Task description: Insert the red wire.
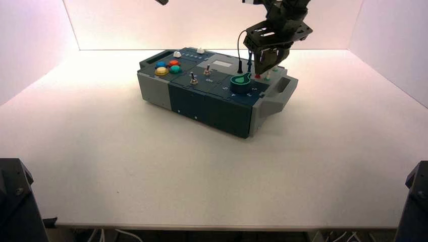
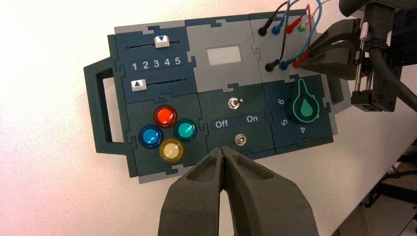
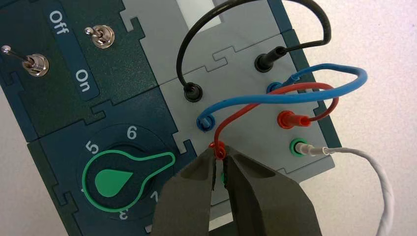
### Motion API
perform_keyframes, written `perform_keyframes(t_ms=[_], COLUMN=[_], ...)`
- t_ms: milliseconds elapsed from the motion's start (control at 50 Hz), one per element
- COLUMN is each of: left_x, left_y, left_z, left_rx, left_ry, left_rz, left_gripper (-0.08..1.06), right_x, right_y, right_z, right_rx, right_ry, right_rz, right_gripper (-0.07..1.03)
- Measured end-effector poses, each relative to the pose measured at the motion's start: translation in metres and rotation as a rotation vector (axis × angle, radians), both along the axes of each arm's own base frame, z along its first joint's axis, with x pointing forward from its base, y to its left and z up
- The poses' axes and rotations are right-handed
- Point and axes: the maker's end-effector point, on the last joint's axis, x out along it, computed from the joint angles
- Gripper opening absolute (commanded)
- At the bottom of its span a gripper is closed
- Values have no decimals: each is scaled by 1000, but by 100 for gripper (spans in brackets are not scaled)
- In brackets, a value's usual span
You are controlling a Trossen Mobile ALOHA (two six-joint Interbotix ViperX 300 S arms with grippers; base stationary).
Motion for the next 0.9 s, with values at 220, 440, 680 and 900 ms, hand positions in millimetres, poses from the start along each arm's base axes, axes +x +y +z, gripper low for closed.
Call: perform_keyframes(t_ms=[220,440,680,900], left_x=[0,0,0,0], left_y=[1,1,0,1], left_z=[0,1,2,3], left_rx=[0,-1,-3,-2], left_ry=[0,-3,-5,-7], left_rz=[2,2,0,2], left_gripper=[-3,-3,-3,-3], right_x=[0,-2,-15,-13], right_y=[0,0,-1,0], right_z=[0,5,12,32], right_rx=[-4,-14,-64,-67], right_ry=[8,39,163,164], right_rz=[2,4,21,27], right_gripper=[-2,18,47,47])
